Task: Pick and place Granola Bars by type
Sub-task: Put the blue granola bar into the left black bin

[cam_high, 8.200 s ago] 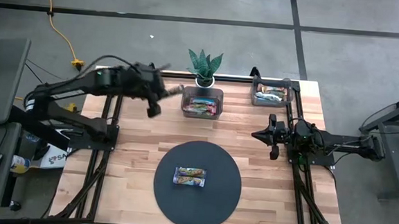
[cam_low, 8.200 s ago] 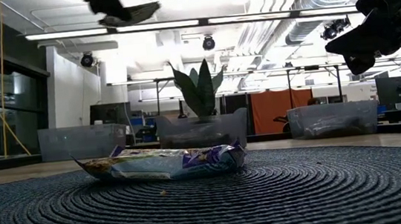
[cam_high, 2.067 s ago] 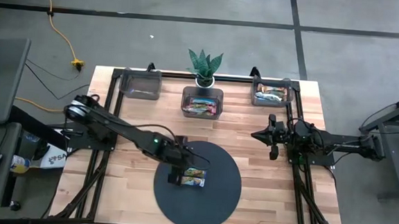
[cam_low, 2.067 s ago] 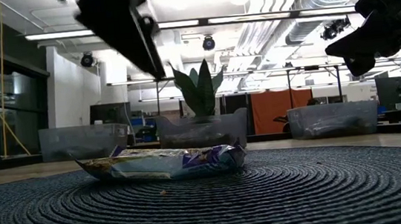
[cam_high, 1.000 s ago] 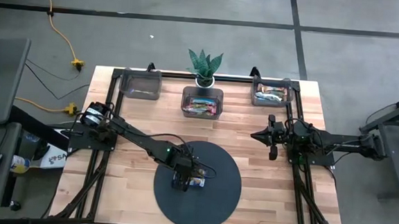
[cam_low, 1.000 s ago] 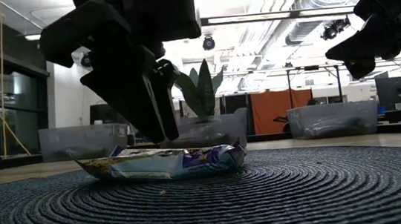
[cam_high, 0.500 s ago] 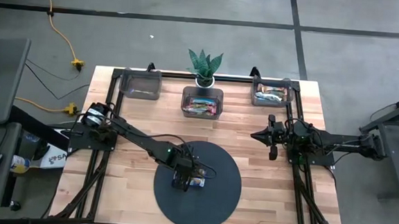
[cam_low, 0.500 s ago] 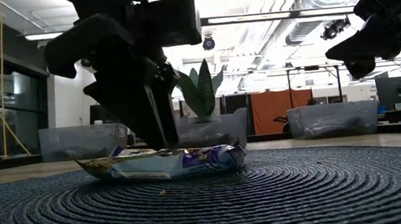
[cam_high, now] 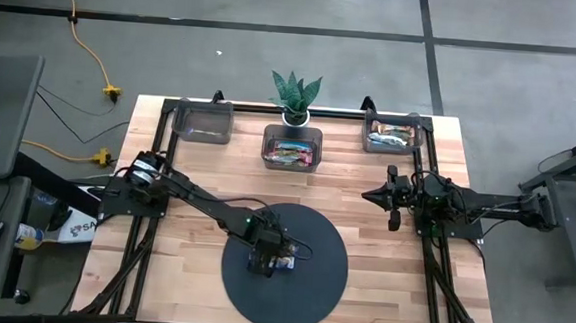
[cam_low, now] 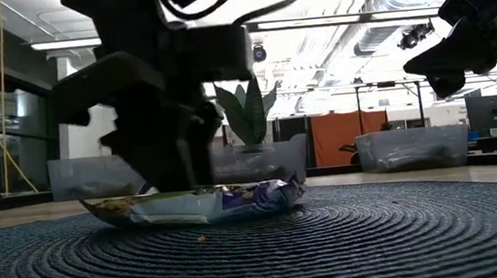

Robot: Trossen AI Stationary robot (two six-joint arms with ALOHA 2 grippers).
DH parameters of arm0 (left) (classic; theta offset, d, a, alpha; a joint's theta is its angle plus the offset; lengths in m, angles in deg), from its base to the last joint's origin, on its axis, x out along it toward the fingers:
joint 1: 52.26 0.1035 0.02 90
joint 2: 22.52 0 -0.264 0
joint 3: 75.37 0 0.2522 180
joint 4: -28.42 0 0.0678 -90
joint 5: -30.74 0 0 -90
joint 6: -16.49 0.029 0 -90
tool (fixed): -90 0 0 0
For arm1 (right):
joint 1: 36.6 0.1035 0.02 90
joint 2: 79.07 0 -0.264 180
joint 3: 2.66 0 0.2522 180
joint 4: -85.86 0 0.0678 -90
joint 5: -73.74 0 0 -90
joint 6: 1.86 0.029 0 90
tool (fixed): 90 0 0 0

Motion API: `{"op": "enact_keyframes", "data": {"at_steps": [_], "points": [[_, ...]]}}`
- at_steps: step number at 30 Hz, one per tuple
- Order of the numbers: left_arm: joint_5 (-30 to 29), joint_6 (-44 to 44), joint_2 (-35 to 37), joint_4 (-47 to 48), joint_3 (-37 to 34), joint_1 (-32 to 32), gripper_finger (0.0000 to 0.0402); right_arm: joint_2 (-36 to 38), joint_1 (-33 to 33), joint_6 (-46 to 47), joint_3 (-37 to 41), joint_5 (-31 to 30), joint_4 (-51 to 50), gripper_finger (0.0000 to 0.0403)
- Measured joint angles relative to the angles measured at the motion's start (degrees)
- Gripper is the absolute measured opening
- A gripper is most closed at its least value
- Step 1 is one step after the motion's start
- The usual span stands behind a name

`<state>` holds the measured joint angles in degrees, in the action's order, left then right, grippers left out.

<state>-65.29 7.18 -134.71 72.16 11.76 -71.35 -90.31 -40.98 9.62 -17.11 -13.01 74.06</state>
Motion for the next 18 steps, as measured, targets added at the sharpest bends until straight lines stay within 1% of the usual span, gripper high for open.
{"op": "enact_keyframes", "data": {"at_steps": [5, 10, 14, 18], "points": [[0.82, 0.01, -0.42, -0.36, 0.11, 0.0, 0.0216, -0.28, 0.0, 0.0, 0.02, 0.08, 0.26, 0.0], [-0.3, 0.02, -0.49, -0.64, 0.1, 0.0, 0.021, -0.55, -0.02, 0.0, 0.02, 0.07, 0.3, 0.0], [1.3, 0.01, -0.51, -0.57, 0.08, 0.02, 0.0178, -0.52, 0.0, 0.0, 0.02, 0.06, 0.35, 0.0], [1.18, 0.03, -0.53, -0.57, 0.08, 0.01, 0.0137, -0.55, 0.0, 0.0, 0.02, 0.05, 0.37, 0.0]]}}
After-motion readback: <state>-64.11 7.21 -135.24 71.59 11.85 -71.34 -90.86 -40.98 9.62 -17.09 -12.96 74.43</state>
